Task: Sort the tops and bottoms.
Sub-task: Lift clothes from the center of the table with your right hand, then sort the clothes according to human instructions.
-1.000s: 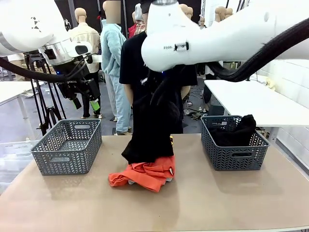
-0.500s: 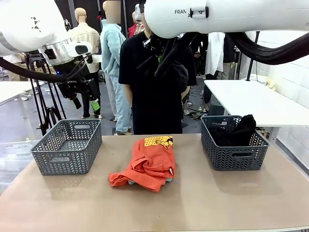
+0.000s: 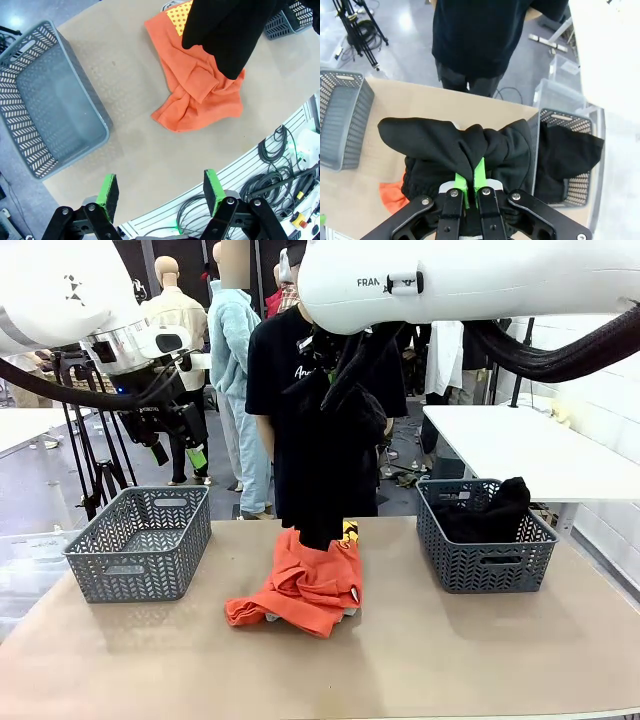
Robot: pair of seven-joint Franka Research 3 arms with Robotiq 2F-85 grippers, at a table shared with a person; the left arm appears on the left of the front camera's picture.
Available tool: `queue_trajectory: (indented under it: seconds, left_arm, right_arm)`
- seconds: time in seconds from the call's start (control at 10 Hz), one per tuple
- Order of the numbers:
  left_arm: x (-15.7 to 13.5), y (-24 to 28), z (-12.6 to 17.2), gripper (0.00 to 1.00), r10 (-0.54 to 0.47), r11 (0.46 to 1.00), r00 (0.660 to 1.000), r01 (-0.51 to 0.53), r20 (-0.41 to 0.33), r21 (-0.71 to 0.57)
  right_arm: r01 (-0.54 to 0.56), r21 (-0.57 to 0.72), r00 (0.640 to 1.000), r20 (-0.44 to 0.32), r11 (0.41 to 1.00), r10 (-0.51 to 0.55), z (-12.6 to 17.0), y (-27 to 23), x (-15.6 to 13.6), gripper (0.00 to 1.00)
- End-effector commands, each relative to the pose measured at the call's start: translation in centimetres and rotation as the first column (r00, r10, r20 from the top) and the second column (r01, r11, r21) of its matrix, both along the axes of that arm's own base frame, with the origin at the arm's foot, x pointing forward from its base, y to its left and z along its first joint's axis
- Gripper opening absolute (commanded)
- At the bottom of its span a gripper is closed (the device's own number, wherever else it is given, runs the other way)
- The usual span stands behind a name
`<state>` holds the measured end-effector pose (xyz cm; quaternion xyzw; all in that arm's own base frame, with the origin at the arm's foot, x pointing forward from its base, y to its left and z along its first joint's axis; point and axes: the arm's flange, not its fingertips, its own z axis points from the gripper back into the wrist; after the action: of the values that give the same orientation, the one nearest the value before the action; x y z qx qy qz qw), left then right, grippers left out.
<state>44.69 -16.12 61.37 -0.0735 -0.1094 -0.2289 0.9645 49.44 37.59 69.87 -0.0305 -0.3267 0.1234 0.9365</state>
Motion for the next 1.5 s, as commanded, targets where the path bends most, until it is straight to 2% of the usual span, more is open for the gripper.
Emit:
queue_trajectory:
  seconds: [0.0,1.4]
  left_arm:
    - [-0.02,0.19,0.12,0.88,0.001,1.0,1.0,-0.001,0.004,0.006]
    - [-0.02,0.19,0.12,0.88,0.001,1.0,1.0,-0.001,0.004,0.006]
  right_arm:
    - [-0.002,0.022,1.0,-0.006,1.0,0.002,0.53,-0.16,-0.17,0.0]
    - [-0.002,0.022,1.0,-0.006,1.0,0.002,0.53,-0.16,-0.17,0.0]
